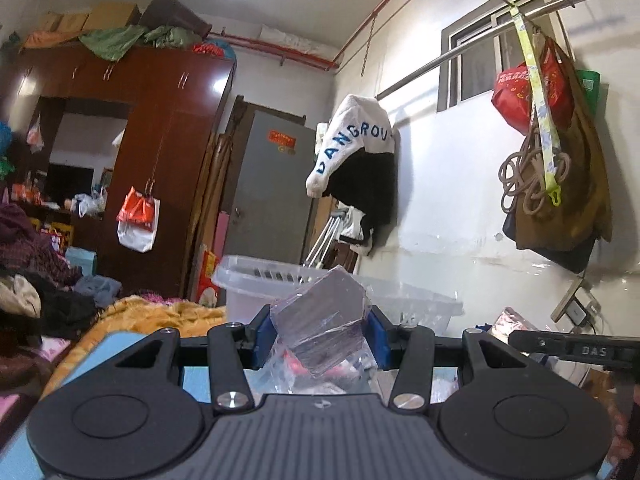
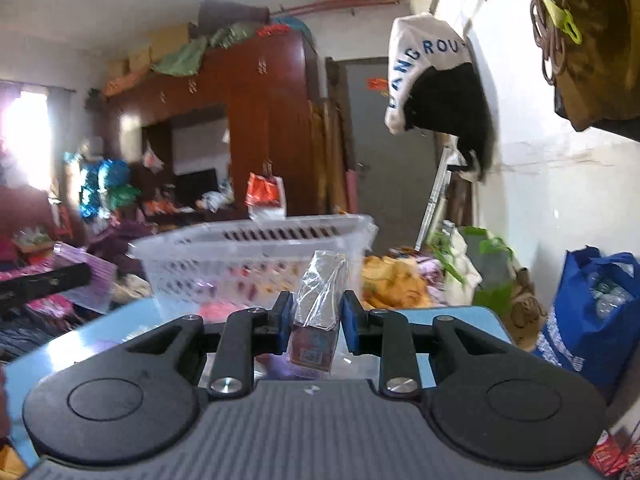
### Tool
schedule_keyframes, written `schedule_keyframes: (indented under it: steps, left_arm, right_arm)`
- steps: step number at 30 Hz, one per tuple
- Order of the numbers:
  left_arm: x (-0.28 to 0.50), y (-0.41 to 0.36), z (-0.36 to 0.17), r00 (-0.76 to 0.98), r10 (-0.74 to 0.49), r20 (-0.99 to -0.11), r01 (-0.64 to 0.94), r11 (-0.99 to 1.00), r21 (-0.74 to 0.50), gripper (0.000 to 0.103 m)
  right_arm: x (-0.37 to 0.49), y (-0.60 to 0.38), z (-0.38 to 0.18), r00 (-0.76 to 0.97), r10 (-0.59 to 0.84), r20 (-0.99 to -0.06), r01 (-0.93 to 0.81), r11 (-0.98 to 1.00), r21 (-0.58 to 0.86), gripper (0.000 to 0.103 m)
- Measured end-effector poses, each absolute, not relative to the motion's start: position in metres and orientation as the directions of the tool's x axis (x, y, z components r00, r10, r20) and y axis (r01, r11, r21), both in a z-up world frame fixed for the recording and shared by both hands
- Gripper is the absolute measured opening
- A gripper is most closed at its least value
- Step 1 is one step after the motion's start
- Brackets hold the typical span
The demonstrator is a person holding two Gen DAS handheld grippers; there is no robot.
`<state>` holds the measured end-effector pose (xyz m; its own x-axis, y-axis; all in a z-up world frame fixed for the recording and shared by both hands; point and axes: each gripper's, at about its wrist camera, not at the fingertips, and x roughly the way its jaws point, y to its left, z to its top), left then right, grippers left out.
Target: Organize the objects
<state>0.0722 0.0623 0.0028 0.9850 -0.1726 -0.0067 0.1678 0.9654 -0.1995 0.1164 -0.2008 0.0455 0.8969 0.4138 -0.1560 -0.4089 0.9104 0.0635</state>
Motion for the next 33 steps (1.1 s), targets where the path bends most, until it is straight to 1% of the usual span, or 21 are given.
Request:
schedule_keyframes:
  steps: [6,9,11,14,17,19,21,23,26,31,32,33]
  left_arm:
    - [0.069,0.068,0.020,0.979,-0.205,0.010,0.203,0.958,-0.202,0.051]
    - [0.072,0.077,0.043,0.971,-0.236,0.032,0.238,0.948,-0.212,0.051]
    - [0.081,0.079,0.060,0.968,-0.249,0.028,0.249,0.946,-0.205,0.052]
    - [0.112,0.077,0.085,0.963,-0.270,-0.021,0.260,0.942,-0.210,0.051]
    - [0.149,0.073,0.100,0.952,-0.289,-0.096,0.257,0.932,-0.256,0.051]
    - [0.169,0.067,0.103,0.944,-0.301,-0.133,0.256,0.925,-0.280,0.051]
    - [0.180,0.060,0.100,0.945,-0.288,-0.157,0.242,0.935,-0.260,0.051]
    - [0.194,0.054,0.094,0.943,-0.271,-0.192,0.219,0.942,-0.254,0.051]
    - [0.209,0.051,0.086,0.945,-0.244,-0.219,0.188,0.950,-0.249,0.051]
    - [0.222,0.058,0.073,0.945,-0.213,-0.249,0.144,0.952,-0.269,0.052]
    - [0.225,0.059,0.073,0.945,-0.209,-0.251,0.141,0.954,-0.263,0.055]
    - [0.228,0.058,0.072,0.945,-0.202,-0.257,0.137,0.959,-0.249,0.061]
  right_arm:
    - [0.116,-0.198,0.063,0.874,0.466,-0.136,-0.460,0.885,0.078,0.029]
    - [0.123,-0.199,0.082,0.852,0.511,-0.112,-0.502,0.859,0.101,0.029]
    - [0.132,-0.194,0.097,0.861,0.500,-0.094,-0.493,0.866,0.085,0.029]
    - [0.156,-0.177,0.115,0.862,0.500,-0.083,-0.498,0.866,0.041,0.029]
    - [0.197,-0.161,0.126,0.836,0.529,-0.144,-0.525,0.848,0.070,0.029]
    - [0.219,-0.153,0.128,0.817,0.555,-0.159,-0.549,0.832,0.084,0.029]
    - [0.227,-0.146,0.124,0.825,0.543,-0.159,-0.546,0.838,0.028,0.029]
    - [0.235,-0.136,0.120,0.833,0.522,-0.183,-0.533,0.846,-0.011,0.029]
    - [0.241,-0.129,0.112,0.827,0.523,-0.207,-0.538,0.843,-0.018,0.029]
    - [0.238,-0.128,0.101,0.823,0.531,-0.201,-0.547,0.836,-0.030,0.030]
    - [0.239,-0.128,0.099,0.820,0.534,-0.208,-0.550,0.835,-0.024,0.033]
    - [0.241,-0.128,0.097,0.811,0.543,-0.220,-0.559,0.829,-0.013,0.041]
